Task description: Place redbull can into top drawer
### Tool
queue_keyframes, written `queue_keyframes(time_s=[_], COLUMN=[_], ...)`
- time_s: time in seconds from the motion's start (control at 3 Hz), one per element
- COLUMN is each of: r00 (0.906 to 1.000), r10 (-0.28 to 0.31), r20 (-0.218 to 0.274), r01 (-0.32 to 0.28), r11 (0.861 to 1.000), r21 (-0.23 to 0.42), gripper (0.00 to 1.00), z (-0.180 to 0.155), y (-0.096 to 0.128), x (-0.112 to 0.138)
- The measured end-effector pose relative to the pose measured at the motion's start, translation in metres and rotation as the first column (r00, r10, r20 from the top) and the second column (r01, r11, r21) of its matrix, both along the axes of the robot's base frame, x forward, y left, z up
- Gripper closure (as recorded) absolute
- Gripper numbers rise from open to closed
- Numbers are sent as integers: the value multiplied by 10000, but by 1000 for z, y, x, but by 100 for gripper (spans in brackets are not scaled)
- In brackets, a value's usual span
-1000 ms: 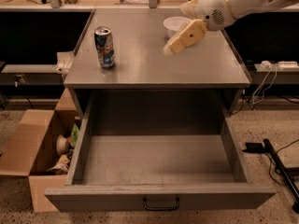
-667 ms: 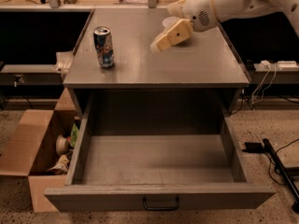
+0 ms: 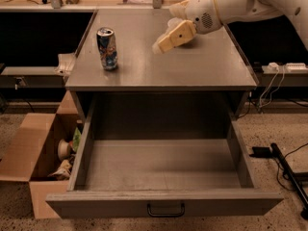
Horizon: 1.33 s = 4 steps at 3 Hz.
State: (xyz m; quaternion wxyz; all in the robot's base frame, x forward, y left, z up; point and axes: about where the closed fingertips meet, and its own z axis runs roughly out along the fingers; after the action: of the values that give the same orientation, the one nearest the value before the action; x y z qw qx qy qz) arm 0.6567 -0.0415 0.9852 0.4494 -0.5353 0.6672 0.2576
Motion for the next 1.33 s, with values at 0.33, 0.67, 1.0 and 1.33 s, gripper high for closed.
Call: queue_keyframes(time_s=[0.33,0.67,1.0,1.33], r00=[10000,9993,9954,9933], r10=[26,-333,-908,-1087], r20=[20,157,319,382], r01=[-27,319,852,996], r11=[9996,9960,9856,9770], r21=[279,834,1461,1885], gripper=[0,0,0,0], z=[-3,-14,-21,-29], y=[4,13,25,36], x=[5,24,53,76])
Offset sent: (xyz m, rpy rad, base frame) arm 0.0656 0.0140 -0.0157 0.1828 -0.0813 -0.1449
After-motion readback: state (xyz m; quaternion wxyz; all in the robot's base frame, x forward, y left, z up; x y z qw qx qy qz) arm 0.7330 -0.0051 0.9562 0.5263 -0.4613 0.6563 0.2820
